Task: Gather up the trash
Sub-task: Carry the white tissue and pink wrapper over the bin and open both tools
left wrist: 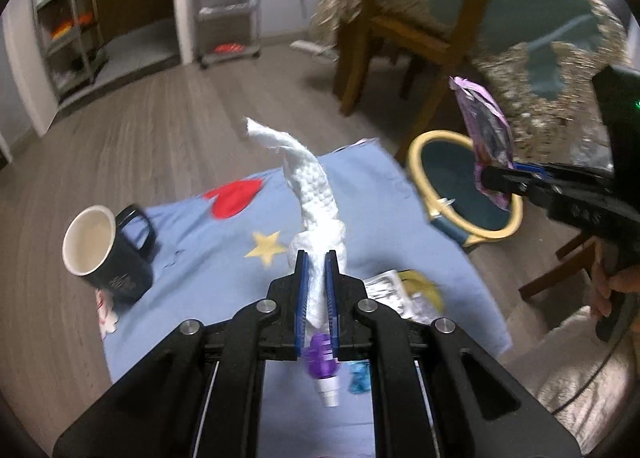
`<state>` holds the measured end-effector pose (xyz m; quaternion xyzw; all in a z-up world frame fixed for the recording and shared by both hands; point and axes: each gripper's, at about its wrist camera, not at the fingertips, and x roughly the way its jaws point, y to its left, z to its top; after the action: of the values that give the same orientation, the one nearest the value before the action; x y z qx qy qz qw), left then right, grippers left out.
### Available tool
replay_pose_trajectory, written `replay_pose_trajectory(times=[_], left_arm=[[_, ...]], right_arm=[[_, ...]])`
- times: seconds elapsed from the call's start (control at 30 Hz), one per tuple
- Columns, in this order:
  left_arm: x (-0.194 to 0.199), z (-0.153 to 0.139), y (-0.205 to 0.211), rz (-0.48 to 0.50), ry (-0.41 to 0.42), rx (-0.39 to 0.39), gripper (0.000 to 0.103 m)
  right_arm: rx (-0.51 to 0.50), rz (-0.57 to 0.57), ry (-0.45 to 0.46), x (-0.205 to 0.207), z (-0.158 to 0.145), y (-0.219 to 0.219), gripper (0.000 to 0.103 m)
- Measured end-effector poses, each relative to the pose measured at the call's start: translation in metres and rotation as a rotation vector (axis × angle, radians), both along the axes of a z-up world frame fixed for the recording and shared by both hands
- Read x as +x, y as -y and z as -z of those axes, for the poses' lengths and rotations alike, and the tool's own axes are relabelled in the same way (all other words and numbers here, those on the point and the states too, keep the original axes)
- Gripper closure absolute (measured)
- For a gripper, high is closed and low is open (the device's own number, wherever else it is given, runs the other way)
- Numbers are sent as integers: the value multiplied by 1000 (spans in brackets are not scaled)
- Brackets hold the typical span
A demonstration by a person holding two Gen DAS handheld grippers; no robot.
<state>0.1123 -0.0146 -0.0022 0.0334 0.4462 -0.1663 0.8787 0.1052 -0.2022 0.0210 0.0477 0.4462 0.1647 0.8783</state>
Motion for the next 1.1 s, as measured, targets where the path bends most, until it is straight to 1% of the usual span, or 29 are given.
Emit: replay_pose_trajectory(times=[0.1,0.13,0.23,0.3,0.4,0.43,0.5,0.6,0.67,0.8,1.0,1.1], left_arm=[[-11,3,20,34,2,10,95],[-16,5,28,49,7,23,95],[-22,10,47,90,-15,29,95],[-24,6,60,119,6,53,95],[-22,1,75,136,6,9,95],[-21,1,81,146,7,12,95],[-19,2,91,161,14,14,95],[-12,7,107,171,-6,-14,95],[-4,15,119,186,-29,-17,95],[7,25,142,223,-28,22,95],[25,46,166,267,-38,63,95],[36,53,172,273,-47,48,95]], right_arm=[[73,73,2,-6,-4,28,86],[83,101,2,-5,-4,37,86],[102,166,-17,2,4,57,86],[112,194,-44,11,14,72,86],[152,232,-84,18,28,87,86],[178,249,-108,22,34,93,86],[206,268,-124,24,41,101,86],[199,287,-138,28,47,109,86],[197,312,-143,31,52,118,86],[200,360,-175,34,64,134,86],[182,407,-181,37,72,153,86],[175,456,-186,39,78,167,86]])
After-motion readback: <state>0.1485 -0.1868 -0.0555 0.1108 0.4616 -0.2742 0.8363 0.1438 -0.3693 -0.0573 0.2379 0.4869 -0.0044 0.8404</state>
